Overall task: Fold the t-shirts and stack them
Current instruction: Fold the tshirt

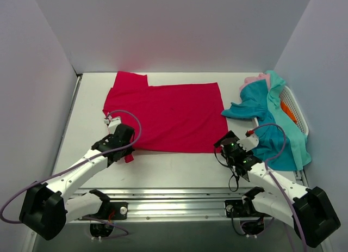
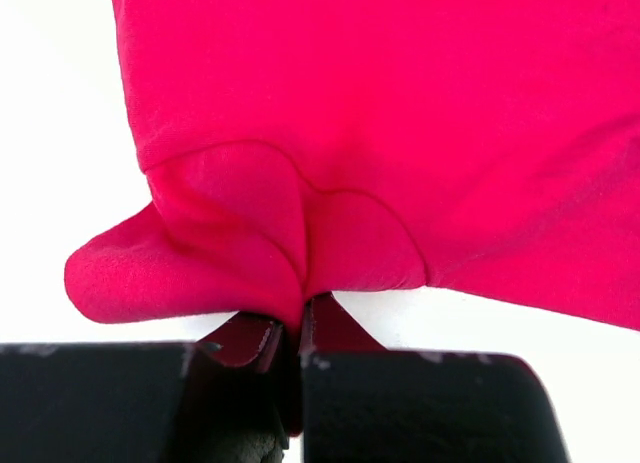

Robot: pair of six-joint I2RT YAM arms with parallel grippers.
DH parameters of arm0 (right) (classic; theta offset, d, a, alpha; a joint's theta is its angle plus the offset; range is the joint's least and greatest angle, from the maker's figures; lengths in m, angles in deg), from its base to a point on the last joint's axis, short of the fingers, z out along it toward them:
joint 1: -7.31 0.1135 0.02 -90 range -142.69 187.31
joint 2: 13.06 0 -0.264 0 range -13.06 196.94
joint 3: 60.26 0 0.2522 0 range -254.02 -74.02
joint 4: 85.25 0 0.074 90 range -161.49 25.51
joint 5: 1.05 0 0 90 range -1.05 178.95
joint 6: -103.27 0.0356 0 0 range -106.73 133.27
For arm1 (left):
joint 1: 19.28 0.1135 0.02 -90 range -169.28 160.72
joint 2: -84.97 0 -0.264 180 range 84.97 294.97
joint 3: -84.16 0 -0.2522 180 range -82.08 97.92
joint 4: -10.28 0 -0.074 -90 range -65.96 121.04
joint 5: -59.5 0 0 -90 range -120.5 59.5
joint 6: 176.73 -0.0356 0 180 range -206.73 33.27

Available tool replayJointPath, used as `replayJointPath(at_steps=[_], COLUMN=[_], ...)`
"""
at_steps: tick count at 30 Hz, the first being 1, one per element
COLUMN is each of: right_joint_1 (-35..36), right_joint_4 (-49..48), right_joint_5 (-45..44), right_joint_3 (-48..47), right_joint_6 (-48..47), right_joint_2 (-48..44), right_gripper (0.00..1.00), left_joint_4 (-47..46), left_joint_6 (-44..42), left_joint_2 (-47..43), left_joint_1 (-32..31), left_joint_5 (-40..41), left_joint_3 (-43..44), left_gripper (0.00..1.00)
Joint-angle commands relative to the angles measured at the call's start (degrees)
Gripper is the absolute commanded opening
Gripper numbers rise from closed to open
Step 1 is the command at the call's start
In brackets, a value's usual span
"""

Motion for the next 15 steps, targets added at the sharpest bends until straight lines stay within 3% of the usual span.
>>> replayJointPath(at_steps=[1,12,15], right_joint_1=[-0.27,-0.27,-0.27], right_joint_4=[-4.73,-11.95,-12.66], right_joint_5=[2.91,6.25,6.52], right_joint_3=[0.61,-0.88,-0.79], right_joint_6=[1.61,1.17,0.90], right_joint_2=[3.41,14.67,14.50], right_gripper=[0.96,0.84,0.62], left_joint_4=[-3.29,-4.88,-5.05], left_joint_6=[-3.61,-5.29,-5.37], left_joint_2=[-1.62,-1.54,-2.15], left_joint_1=[2.79,5.42,5.69], left_joint_5=[-3.32,-6.49,-6.67], left_joint_3=[-0.83,-1.36,-1.62], left_gripper=[0.02,0.02,0.02])
